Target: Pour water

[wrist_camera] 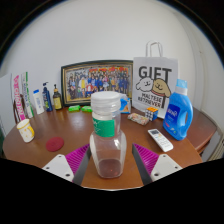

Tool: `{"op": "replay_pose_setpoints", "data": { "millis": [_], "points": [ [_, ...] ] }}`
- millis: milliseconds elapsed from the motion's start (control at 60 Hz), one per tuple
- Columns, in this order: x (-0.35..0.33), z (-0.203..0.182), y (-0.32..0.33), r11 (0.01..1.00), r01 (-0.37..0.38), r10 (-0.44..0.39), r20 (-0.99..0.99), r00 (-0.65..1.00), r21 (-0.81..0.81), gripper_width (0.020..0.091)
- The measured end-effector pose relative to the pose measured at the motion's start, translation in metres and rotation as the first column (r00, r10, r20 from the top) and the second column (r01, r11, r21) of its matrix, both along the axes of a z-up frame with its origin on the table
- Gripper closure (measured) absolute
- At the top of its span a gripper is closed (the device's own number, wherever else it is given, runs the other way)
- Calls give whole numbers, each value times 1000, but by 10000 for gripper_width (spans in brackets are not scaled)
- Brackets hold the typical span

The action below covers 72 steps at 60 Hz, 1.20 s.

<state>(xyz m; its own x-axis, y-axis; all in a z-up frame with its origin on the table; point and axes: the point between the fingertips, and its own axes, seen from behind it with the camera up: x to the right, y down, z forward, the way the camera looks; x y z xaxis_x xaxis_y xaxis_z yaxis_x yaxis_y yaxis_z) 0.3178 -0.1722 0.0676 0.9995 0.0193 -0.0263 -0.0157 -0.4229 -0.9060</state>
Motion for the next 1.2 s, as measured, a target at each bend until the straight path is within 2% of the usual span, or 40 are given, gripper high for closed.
{"op": "replay_pose_setpoints", "data": {
  "millis": [33,100,133,333,433,550,767,883,983,1033,1200],
  "points": [
    [-5,-5,5,1000,-14,14,3,1000,3,327],
    [-13,-9,13,999,-45,45,3,999,19,549],
    [-11,-7,16,998,-42,41,15,999,37,551],
    [-7,-7,20,998,-28,25,72,997,48,685],
    [-6,6,24,999,-16,9,151,989,44,685],
    [-11,39,33,998,-4,-14,277,961,63,686],
    [-63,139,57,990,-31,-59,611,789,135,687],
    [-116,176,72,985,-105,-47,794,606,138,689],
    [-178,193,80,980,-166,-38,927,373,106,690],
    [-202,193,84,974,-211,-25,966,256,81,687],
    [-279,169,94,960,-276,13,989,-146,-53,687]
  ]
}}
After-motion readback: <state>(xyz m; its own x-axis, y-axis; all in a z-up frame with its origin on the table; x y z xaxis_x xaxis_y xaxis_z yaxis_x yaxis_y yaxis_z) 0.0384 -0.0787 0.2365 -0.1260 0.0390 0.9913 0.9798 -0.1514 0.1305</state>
